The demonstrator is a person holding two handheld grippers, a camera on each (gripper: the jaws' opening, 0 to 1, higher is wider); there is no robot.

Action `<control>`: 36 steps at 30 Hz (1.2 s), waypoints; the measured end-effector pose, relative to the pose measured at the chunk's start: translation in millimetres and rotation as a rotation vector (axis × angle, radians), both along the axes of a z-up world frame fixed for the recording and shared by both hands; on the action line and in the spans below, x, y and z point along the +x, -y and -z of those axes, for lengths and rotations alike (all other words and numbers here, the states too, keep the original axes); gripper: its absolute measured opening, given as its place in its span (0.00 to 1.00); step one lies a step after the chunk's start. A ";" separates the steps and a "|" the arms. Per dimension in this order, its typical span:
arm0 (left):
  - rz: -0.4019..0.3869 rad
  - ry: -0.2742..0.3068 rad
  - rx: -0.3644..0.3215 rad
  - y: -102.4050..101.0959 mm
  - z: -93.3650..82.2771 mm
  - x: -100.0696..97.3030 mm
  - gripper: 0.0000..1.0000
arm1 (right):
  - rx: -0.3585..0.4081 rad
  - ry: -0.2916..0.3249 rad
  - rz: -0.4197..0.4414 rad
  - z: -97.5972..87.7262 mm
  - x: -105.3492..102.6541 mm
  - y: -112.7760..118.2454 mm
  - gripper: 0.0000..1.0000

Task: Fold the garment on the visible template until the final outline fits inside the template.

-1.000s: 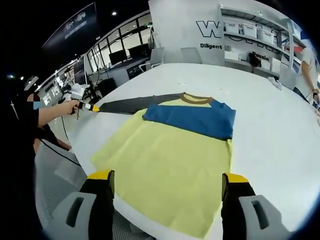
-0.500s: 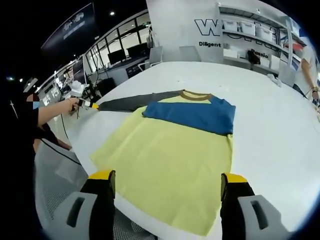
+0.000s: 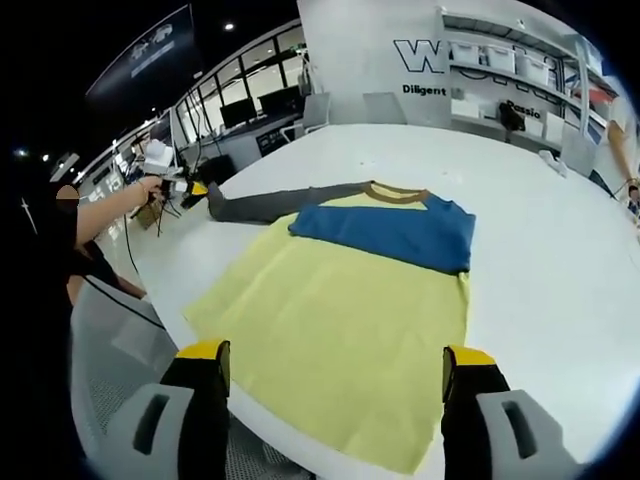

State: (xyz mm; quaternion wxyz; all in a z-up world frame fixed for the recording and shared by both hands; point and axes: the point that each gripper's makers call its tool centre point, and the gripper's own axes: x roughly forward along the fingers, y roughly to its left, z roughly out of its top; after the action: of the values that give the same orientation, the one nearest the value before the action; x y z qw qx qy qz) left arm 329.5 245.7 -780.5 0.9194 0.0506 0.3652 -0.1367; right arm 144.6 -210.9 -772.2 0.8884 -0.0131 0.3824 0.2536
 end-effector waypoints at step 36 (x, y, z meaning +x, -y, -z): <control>0.260 0.128 -0.222 227.3 -56.7 43.5 0.00 | -0.008 -0.011 -0.007 8.3 -3.3 6.3 0.89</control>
State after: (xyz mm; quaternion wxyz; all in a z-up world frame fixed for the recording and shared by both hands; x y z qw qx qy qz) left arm 373.1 18.5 -723.8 0.9154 0.0042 0.2790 -0.2902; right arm 141.3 -217.2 -780.5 0.8854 -0.0166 0.3882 0.2553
